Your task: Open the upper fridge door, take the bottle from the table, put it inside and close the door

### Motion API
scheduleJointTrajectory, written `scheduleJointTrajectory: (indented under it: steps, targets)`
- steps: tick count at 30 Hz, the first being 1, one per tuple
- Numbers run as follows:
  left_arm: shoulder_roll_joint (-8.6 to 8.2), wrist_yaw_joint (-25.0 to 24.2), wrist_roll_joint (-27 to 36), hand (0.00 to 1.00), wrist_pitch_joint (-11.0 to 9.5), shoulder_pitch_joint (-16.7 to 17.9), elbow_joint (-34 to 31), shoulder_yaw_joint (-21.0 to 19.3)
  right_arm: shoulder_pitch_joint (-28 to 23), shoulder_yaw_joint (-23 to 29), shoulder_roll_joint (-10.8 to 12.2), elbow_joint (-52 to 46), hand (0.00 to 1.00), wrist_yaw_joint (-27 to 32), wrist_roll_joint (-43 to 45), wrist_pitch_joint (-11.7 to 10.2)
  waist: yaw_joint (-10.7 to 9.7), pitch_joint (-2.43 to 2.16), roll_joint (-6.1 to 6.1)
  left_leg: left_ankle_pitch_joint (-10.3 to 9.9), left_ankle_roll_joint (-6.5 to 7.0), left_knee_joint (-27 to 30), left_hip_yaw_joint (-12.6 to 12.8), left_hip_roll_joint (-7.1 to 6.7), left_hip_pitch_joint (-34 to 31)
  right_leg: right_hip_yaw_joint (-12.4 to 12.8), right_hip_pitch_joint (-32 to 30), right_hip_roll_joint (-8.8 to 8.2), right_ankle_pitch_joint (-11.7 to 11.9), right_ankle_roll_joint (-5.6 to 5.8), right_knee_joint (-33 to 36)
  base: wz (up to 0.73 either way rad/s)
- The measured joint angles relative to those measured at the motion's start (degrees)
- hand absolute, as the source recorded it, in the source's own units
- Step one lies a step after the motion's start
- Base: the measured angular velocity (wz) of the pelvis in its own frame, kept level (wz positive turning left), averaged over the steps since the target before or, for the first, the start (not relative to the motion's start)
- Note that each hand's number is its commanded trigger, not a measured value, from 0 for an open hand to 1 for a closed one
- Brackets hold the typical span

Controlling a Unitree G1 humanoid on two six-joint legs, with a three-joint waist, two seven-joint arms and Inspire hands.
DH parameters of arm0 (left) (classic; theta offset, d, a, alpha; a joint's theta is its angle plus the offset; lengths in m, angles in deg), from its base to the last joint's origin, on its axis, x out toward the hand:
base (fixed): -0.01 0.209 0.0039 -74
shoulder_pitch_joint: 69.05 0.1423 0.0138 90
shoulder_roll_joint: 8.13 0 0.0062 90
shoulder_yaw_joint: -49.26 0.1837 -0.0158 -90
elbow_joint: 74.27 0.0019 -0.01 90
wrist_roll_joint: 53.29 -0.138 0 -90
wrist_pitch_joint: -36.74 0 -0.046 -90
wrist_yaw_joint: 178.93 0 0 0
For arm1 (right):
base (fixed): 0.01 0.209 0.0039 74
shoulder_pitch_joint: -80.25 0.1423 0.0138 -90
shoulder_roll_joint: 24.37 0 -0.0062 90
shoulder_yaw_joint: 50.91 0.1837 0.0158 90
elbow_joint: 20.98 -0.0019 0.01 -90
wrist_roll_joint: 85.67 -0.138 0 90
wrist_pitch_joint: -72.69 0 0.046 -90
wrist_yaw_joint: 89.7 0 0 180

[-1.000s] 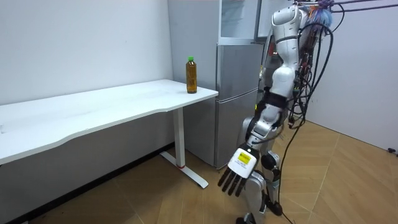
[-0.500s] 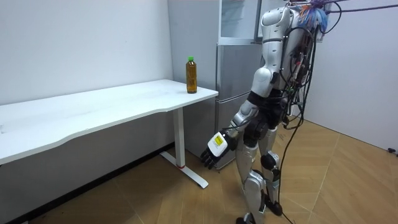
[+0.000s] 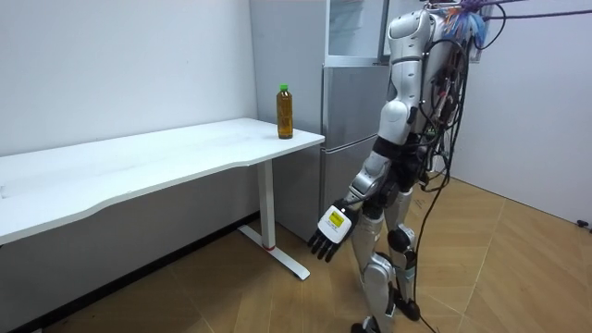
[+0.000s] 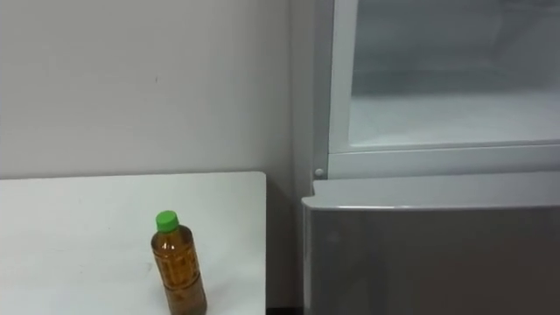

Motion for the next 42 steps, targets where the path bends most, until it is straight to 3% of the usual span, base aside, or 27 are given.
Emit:
scheduleJointTrajectory:
  steps: [6,15,22,29,31,37,42]
  targets:
    - [0.30,-1.4,-0.4,0.00,-1.1,0.4,0.3,-0.2,0.1,-0.3,0.0,-10.2,0.00,-3.7,5.4,-0.2,0.3,-0.13,-0.39,-0.2,0.26,0.5,-0.2,-0.06,-0.3,-0.4,-0.3,-0.20,-0.1,-0.01,0.1,0.02]
    - [1.44,-5.0,-1.7,0.00,-1.1,0.4,-0.5,-1.1,-3.2,-4.9,-0.2,-46.0,0.00,-8.0,6.4,-0.6,1.4,0.01,-0.79,-0.2,0.37,1.8,-0.1,-0.05,-2.0,-0.1,-1.9,-0.29,0.0,-0.01,0.9,-0.01]
    - [2.81,-6.6,-2.7,0.00,-0.6,1.0,-1.1,-1.1,-4.7,-5.2,-1.6,-53.1,0.00,-10.1,5.8,1.7,1.9,0.07,-1.33,-0.2,0.38,1.4,0.5,-0.04,-2.3,0.9,-2.4,-0.31,0.0,-0.02,1.4,-0.05]
    - [2.90,-7.9,-3.6,0.00,-0.1,1.3,-0.8,-1.0,-5.2,-5.1,-3.4,-59.3,0.00,-11.1,5.9,3.5,3.0,0.33,-1.15,-0.2,0.40,1.5,0.8,0.04,-2.8,1.4,-3.5,-0.34,0.0,-0.03,2.9,-0.05]
    - [2.90,-7.9,-4.0,0.00,0.0,1.3,-0.9,-1.0,-5.2,-5.1,-4.5,-62.3,0.00,-11.1,5.9,5.1,3.2,0.38,-1.24,-0.2,0.42,1.6,0.5,0.02,-3.0,1.0,-3.8,-0.49,0.0,-0.08,3.3,0.07]
    - [2.99,-7.3,-5.5,0.00,1.2,1.0,-0.9,-0.9,-4.5,-5.1,-7.3,-68.1,0.00,-12.0,5.8,5.5,5.0,0.49,-1.73,-0.1,0.69,1.9,0.6,-0.05,-2.9,1.0,-3.9,-0.73,0.0,-0.22,4.1,0.00]
    - [3.43,-7.1,-5.4,0.00,1.5,1.3,-0.9,-0.9,-2.6,-5.0,-9.9,-68.2,0.00,-12.1,4.5,7.4,6.1,0.69,-2.55,0.0,0.80,2.0,0.6,-0.06,-3.1,0.8,-4.1,-0.87,0.1,-0.37,4.0,0.00]
